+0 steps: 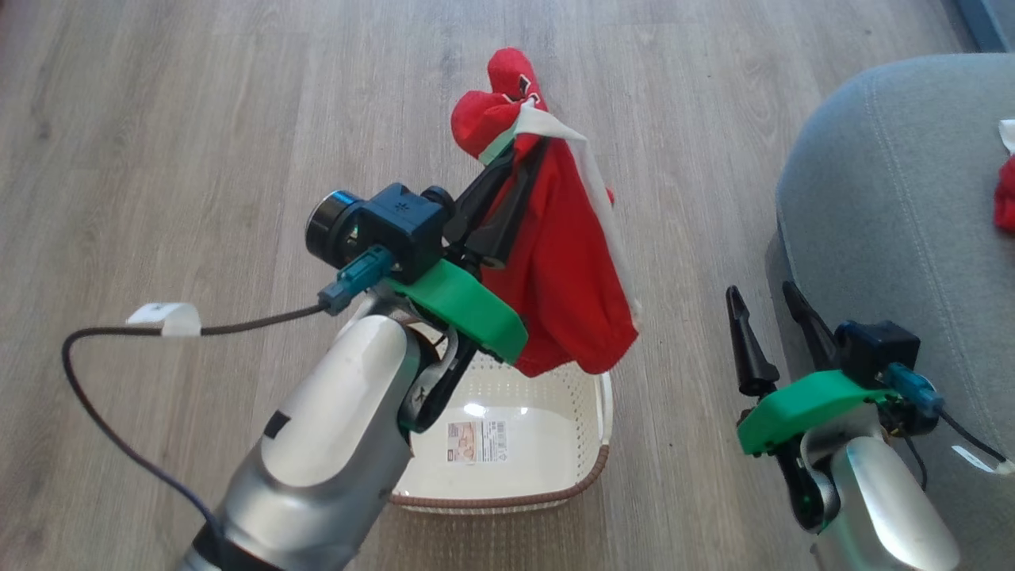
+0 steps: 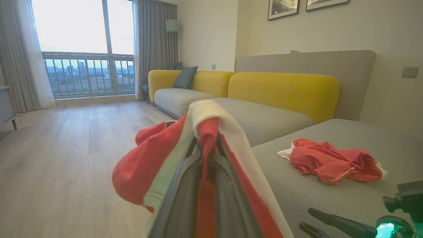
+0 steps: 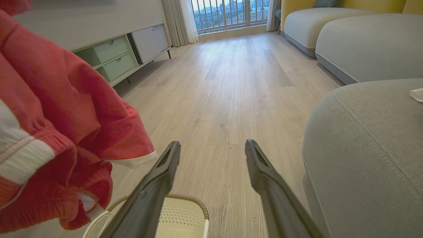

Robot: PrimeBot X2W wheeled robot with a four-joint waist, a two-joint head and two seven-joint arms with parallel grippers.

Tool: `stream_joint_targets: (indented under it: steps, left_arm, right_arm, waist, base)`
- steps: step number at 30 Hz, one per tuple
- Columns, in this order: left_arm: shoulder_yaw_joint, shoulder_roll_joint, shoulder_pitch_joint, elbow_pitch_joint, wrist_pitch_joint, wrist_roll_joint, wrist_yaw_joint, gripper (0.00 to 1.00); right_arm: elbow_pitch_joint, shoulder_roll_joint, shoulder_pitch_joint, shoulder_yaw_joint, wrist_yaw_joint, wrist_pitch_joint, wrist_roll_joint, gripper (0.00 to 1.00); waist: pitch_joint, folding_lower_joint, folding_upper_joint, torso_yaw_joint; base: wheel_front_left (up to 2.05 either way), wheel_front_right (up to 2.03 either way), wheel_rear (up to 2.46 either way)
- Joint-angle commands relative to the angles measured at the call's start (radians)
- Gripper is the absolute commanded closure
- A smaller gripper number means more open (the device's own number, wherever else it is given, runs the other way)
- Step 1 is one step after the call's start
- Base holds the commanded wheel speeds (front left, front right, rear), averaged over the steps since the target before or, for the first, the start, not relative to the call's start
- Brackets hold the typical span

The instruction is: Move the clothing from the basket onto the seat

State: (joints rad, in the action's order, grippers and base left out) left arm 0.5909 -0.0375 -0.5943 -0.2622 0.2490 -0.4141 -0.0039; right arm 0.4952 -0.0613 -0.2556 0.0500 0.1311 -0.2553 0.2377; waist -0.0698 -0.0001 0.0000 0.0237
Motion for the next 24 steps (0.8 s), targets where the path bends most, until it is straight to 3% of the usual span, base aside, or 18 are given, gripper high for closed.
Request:
stream_joint_targets:
  steps: [1, 9, 14, 24]
  left_arm:
    - [-0.025, -0.013, -0.057, 0.038, 0.013, -0.004, 0.010, 1.00]
    - [-0.014, -0.013, -0.051, 0.029, 0.013, -0.008, 0.013, 1.00]
    - [-0.013, -0.013, -0.049, 0.022, 0.013, -0.010, 0.011, 1.00]
    - [-0.002, -0.013, -0.050, 0.021, 0.013, -0.015, 0.008, 1.00]
  right_arm:
    - [-0.034, 0.011, -0.020, 0.028, 0.000, -0.006, 0.007, 0.00]
    - [-0.158, 0.011, -0.057, 0.122, 0.000, -0.006, 0.042, 0.00]
    - [-0.224, -0.014, -0.096, 0.268, 0.000, -0.006, 0.061, 0.00]
    - [-0.129, -0.091, -0.257, 0.583, 0.000, -0.006, 0.144, 0.00]
  waist:
    - [0.001, 0.0001, 0.0000, -0.003]
    - [0.001, 0.0001, 0.0000, -0.015]
    - [-0.005, 0.0001, 0.0000, -0.016]
    - [-0.015, 0.0001, 0.0000, -0.012]
  base:
    - [0.00, 0.00, 0.00]
    - [0.00, 0.00, 0.00]
    - [0.00, 0.00, 0.00]
    - [0.00, 0.00, 0.00]
